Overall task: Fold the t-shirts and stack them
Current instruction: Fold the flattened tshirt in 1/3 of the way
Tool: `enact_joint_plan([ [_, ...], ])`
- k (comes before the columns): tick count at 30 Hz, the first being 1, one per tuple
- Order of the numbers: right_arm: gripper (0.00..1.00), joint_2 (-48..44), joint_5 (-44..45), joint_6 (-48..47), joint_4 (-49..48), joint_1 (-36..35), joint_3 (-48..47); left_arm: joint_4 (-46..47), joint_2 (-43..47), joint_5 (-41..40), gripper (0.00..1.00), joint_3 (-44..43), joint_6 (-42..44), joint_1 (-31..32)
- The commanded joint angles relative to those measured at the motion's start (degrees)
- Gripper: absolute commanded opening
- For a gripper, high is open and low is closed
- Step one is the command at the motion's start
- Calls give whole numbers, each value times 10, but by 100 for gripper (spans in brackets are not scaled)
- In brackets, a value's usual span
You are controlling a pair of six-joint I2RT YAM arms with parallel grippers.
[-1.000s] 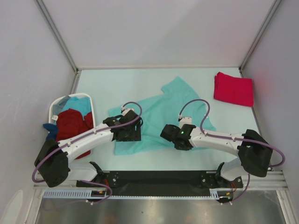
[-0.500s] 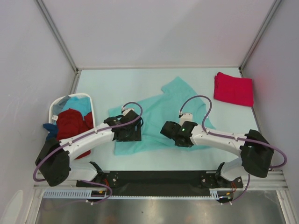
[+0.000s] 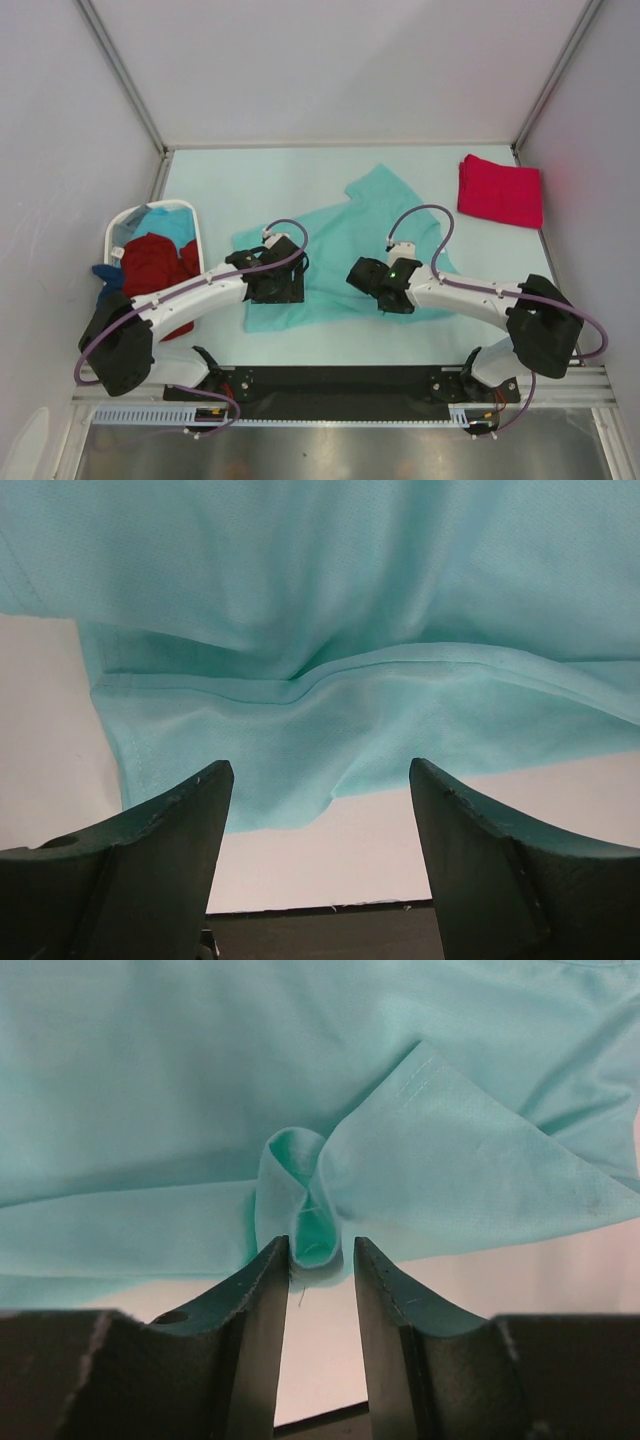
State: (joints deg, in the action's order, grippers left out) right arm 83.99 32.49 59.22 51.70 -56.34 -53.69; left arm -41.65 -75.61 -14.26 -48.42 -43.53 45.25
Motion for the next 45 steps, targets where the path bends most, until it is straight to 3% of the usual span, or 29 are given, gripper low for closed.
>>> enact_joint_plan([
  [1,36,13,15,-17,-29,15,7,8,6,6,77,-4,-12,5],
  [4,25,19,11,-28,-42,25,9,6,8,6,77,-3,-15,6],
  [8,0,19,9,-36,-44,31,1,5,15,6,77,3,-18,7],
  [15,0,14,19,-43,-30,33,-26,4,20,13,77,18,-24,11],
  [25,0,46,24,-106,-53,95,-72,12,6,24,77,22,-25,12],
  [45,0,211,-9,-196,-124,177,-164,12,-11,31,76,32,-33,15],
])
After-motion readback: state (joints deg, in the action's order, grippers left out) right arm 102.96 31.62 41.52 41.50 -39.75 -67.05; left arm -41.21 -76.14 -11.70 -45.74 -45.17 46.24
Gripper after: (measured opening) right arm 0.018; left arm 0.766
